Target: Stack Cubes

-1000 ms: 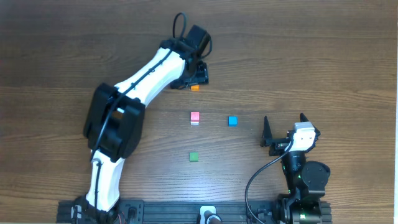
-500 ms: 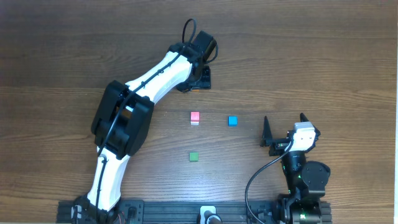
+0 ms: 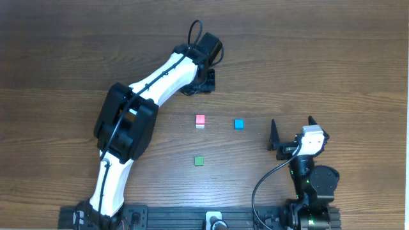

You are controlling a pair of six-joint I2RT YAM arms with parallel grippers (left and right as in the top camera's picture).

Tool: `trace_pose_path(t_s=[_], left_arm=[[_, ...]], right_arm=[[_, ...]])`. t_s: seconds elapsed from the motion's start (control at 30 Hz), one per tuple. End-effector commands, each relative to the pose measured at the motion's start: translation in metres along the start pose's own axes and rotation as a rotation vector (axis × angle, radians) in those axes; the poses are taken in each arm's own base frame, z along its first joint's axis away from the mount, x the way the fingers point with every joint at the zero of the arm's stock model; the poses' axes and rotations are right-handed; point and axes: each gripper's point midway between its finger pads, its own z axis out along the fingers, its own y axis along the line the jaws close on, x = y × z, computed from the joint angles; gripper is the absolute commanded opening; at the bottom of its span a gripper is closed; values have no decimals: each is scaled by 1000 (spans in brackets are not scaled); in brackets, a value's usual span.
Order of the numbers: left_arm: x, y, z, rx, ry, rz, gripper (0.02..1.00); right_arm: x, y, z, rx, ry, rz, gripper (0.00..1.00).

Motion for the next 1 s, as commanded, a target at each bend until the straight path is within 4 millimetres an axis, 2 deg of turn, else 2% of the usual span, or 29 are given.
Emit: trace_pose_path(t_s=[0.03, 0.2, 0.27, 0.47, 0.57, 0.67, 0.73, 0.83, 1.0], left_arm=[[-4, 0, 3, -12, -10, 13, 268], [-5, -1, -3, -7, -17, 12, 240], [-6, -2, -15, 0, -27, 9, 226], [-5, -12, -86, 47, -107, 11, 211], [14, -9, -119, 23, -101, -10, 198], [36, -13, -139, 0, -91, -8, 187], [52, -25, -143, -3, -91, 17, 191], [70, -32, -136, -30, -78, 4, 196], [91, -24, -112, -54, -23, -68, 178]], right_arm=[[1, 2, 0, -14, -3, 0, 993], [1, 2, 0, -14, -4, 0, 991], [1, 2, 0, -14, -3, 0, 993], [1, 2, 0, -14, -4, 0, 991], [1, 2, 0, -14, -3, 0, 991], [1, 2, 0, -14, -3, 0, 991], [1, 2, 0, -14, -3, 0, 991], [1, 2, 0, -14, -3, 0, 991], [1, 2, 0, -14, -3, 0, 993]])
